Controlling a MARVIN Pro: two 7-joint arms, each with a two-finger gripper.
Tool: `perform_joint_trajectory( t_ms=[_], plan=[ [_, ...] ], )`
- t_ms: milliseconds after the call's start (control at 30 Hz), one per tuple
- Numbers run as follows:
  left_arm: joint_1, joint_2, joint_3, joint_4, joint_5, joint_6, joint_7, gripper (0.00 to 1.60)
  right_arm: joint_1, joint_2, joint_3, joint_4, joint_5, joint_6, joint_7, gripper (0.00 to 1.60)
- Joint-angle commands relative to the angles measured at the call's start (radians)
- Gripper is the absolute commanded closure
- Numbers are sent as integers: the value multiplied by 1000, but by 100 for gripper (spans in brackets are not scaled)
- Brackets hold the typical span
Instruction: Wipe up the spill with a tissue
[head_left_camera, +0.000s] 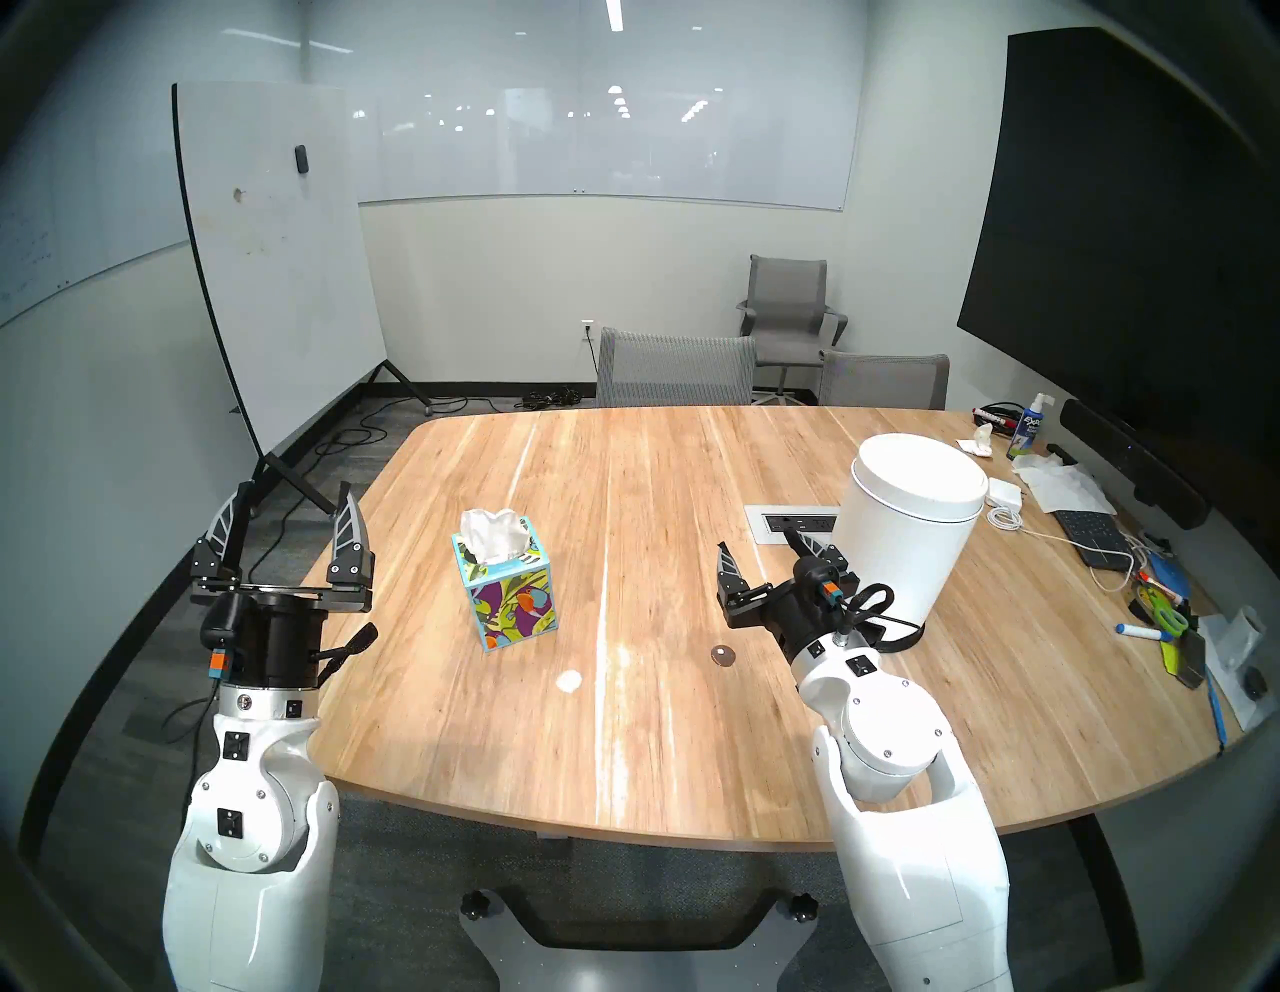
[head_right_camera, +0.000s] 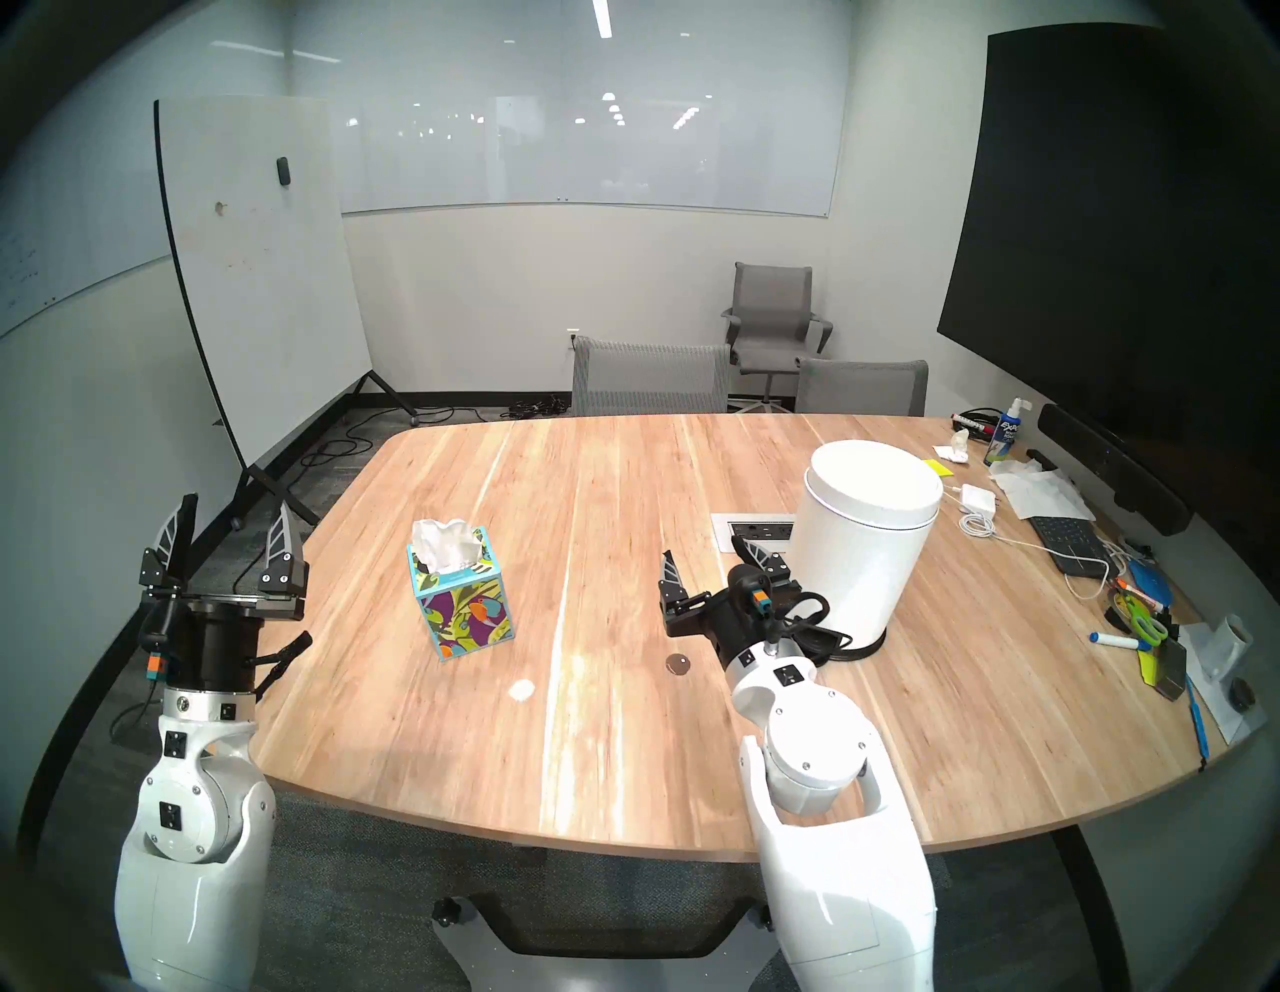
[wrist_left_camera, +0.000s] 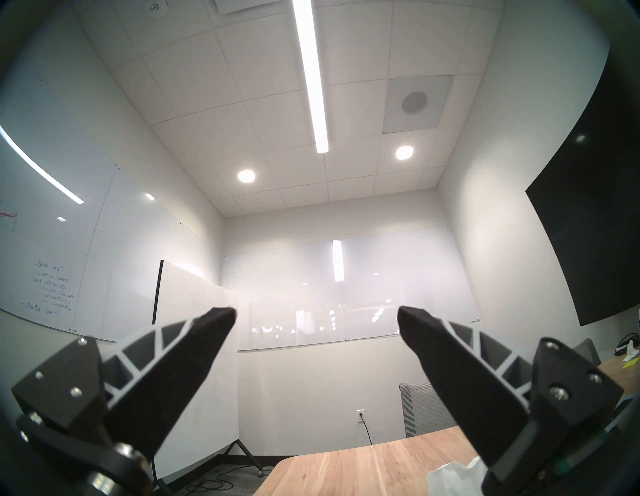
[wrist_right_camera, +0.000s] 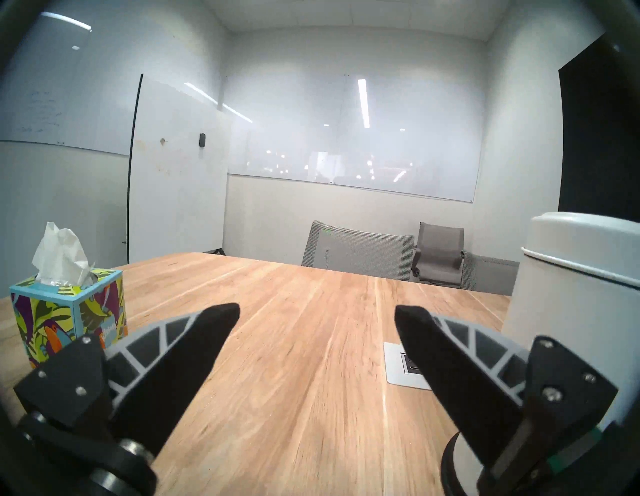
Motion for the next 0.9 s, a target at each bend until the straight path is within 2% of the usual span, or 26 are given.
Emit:
perform_joint_trajectory(
  t_ms=[0,167,533,867],
  plan=[
    [1,2,-2,-16,-3,-9,-3,0,112,-17,-50,17,-24,-14,11,0],
    [2,1,-2,-16,-4,-9,-4,0,154,-38,-93,63,-48,-16,17,0],
    [2,1,-3,-16,-6,-10,-6,0,197,-55,-123,100,-78,-13,26,0],
    [2,1,-3,-16,-7,-10,-8,0,277,-71,-193,165,-97,25,37,0]
  ],
)
